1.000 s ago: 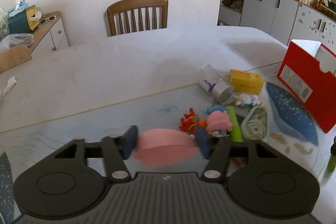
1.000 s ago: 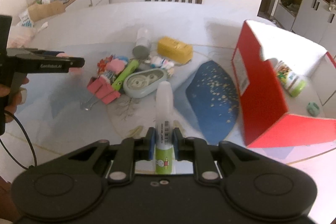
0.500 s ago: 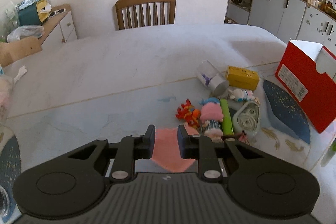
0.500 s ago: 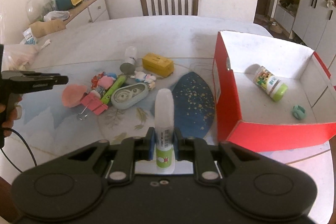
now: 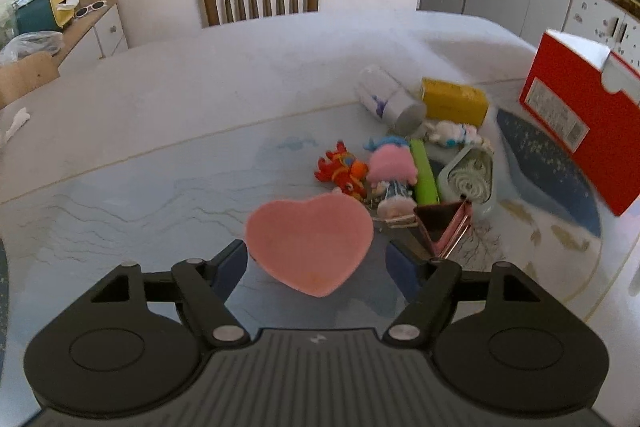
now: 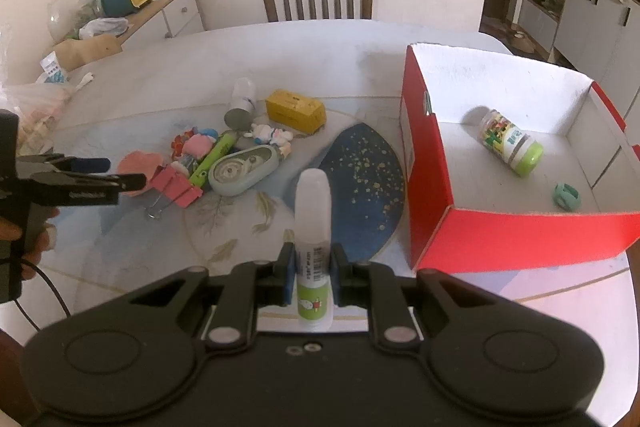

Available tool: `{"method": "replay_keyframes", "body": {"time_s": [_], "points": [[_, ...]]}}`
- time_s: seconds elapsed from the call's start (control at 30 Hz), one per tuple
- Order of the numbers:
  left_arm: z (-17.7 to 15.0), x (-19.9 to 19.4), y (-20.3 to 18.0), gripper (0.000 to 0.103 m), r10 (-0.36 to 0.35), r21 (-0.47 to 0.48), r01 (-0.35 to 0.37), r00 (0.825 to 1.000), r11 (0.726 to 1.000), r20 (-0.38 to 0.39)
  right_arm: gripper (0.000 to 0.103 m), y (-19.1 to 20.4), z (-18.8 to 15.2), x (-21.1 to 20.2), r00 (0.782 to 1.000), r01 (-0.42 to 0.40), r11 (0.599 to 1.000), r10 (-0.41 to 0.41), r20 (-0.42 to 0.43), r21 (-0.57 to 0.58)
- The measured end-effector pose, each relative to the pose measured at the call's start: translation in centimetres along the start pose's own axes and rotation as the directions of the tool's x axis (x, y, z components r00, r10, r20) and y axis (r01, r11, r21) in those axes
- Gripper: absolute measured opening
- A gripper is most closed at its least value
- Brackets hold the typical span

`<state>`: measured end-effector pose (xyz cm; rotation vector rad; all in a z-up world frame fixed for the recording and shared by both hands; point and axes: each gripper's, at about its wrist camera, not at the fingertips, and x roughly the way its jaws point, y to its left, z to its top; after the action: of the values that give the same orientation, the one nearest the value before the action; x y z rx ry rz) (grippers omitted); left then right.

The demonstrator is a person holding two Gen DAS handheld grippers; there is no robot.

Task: Organize rigid objects
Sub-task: 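Lift and carry the heart dish and glue stick with both tools to the box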

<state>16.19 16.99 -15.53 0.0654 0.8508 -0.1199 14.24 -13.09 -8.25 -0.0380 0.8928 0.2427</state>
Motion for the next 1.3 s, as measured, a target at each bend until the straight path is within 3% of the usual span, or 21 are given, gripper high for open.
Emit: {"method": "replay_keyframes", "body": {"time_s": [0.3,0.8,1.0,1.3], "points": [[0.0,2.1,0.9,0.078,0.017,-0.060,-0.016,1.000,0.998,0.017,0.017,0.4,-0.6,-0.1,0.999,0.045,0.999,-0.045,-0.012,0.017],[-0.1,2.5,0.9,0.078,0.014,-0.052,-0.011,0.998,0.999,0.065,0.017,0.4,-0.3,-0.4,0.997,0.073,0.997,-0.073,-0.014,0.020],[0.6,0.7,1.1,0.077,0.017,-0.087,-0.008,0.995,0.996,0.098,0.017,0.1,0.2,-0.9,0.998,0.065,0.998,-0.065,0.002,0.013],[4.0,-4.3,-1.0,0.077,0.008,-0.090,0.003,0.993,0.996,0.119,0.017,-2.4,2.7,-2.3,0.999,0.031,0.999,-0.032,0.043,0.028]]}}
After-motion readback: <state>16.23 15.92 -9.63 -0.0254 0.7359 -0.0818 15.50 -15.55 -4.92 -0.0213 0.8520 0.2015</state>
